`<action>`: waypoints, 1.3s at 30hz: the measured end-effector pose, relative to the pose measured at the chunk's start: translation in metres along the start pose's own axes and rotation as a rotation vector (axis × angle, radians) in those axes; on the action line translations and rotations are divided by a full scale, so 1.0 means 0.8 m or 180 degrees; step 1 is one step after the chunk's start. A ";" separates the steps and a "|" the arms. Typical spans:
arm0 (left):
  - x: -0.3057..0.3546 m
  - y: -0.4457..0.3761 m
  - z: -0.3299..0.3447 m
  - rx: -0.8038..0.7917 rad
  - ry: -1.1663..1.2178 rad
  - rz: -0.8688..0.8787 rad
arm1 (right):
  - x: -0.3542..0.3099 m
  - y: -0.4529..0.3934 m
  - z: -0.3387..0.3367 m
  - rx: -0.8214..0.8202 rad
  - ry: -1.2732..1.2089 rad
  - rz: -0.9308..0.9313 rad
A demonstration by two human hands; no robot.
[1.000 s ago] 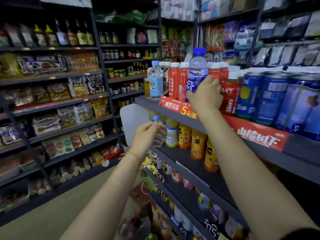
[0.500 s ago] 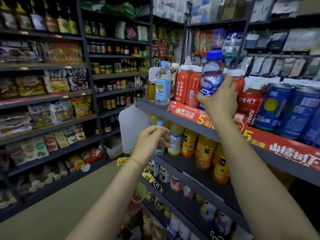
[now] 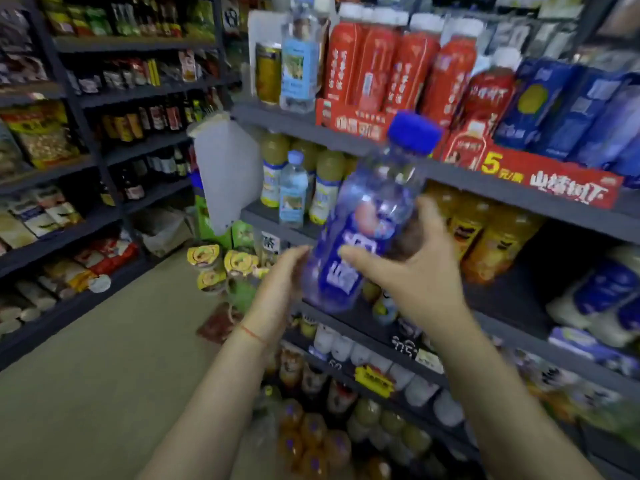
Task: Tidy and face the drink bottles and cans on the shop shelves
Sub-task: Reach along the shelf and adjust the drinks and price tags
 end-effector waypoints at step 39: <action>-0.758 0.714 0.946 -0.4013 -0.1738 -0.2459 | -0.009 0.926 -1.024 0.4100 -0.0464 0.2418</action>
Point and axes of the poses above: each hand's wrist, its own y-axis away from the middle knuckle, its own z-axis out of the palm, x = y × z, the point moved 2 cm from there along -y, towards the middle knuckle, and after that the axes turned 1 degree about -y, right-handed, at the moved point
